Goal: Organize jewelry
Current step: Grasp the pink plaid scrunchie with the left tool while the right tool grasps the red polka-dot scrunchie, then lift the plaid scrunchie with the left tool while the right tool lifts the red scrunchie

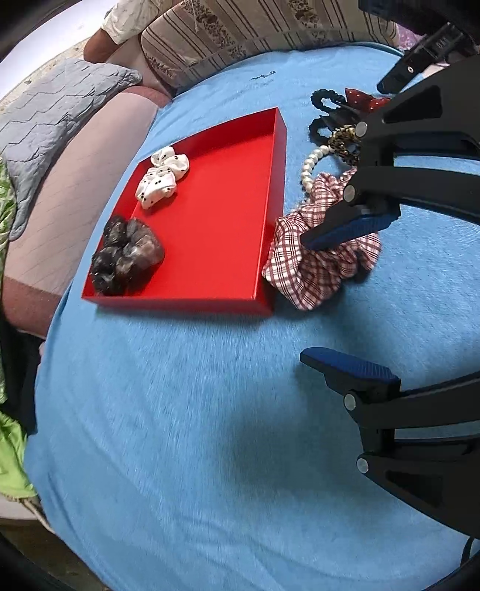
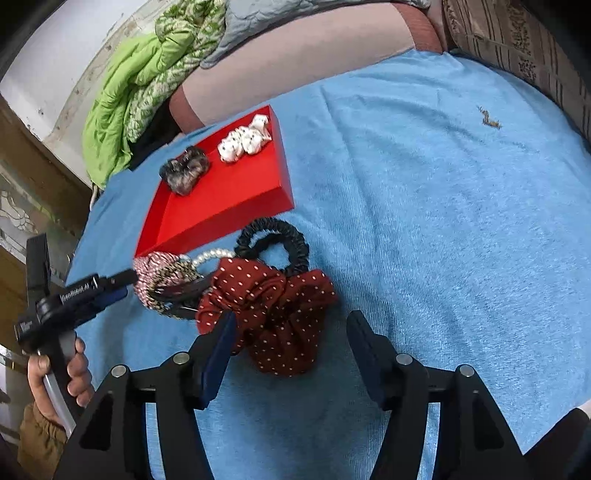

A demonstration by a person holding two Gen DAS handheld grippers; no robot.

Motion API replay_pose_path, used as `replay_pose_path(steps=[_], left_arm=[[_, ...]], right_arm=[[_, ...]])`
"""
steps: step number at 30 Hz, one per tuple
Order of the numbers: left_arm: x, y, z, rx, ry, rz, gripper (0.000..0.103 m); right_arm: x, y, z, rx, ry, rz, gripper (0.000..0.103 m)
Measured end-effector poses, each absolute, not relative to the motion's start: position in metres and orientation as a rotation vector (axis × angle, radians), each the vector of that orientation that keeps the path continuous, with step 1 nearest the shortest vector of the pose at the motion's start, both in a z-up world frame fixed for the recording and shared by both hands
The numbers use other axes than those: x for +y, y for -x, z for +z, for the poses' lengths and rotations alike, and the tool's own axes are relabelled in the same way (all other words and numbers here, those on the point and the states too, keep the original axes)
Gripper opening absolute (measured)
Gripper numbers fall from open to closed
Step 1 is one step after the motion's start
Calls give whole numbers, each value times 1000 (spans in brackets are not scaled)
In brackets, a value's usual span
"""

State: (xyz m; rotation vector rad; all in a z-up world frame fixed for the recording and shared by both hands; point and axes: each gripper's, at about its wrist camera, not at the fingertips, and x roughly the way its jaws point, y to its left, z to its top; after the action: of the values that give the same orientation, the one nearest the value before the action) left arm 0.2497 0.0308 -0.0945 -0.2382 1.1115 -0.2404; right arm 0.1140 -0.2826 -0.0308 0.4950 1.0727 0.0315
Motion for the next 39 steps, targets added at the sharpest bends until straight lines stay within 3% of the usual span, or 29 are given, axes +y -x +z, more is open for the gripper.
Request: replay_pose_path(steps=[10,12,15,17,19,21,25,39], left_arm=[[17,-255,-105,1113,228,-251,51],[15,-255,-107,1127,224,-262,21],[11,-254,-106,1132,216,-273,10],[8,-249,-101,1121,199,-275,8],[6,-245,-96,1113,188,-279,8],[4,-239,-89,1097,170,-280,8],[3,-224,-75,1067,148,-276,7],[-1,-164,-15,890,-67,-125,8]], right_arm=[[-277,-116,-50,1112,-489,40,66],[-273,-117,-50,1111,-473,40,66],[-269,-117,-50,1107,-459,42,66],[-266,-116,-50,1104,-451,46,60],[-264,-116,-50,1106,-451,54,41],[-263,-117,-50,1111,-455,65,30],[-262,-115,-46,1101,-455,66,17],[-259,-80,3,1016,-366,51,14]])
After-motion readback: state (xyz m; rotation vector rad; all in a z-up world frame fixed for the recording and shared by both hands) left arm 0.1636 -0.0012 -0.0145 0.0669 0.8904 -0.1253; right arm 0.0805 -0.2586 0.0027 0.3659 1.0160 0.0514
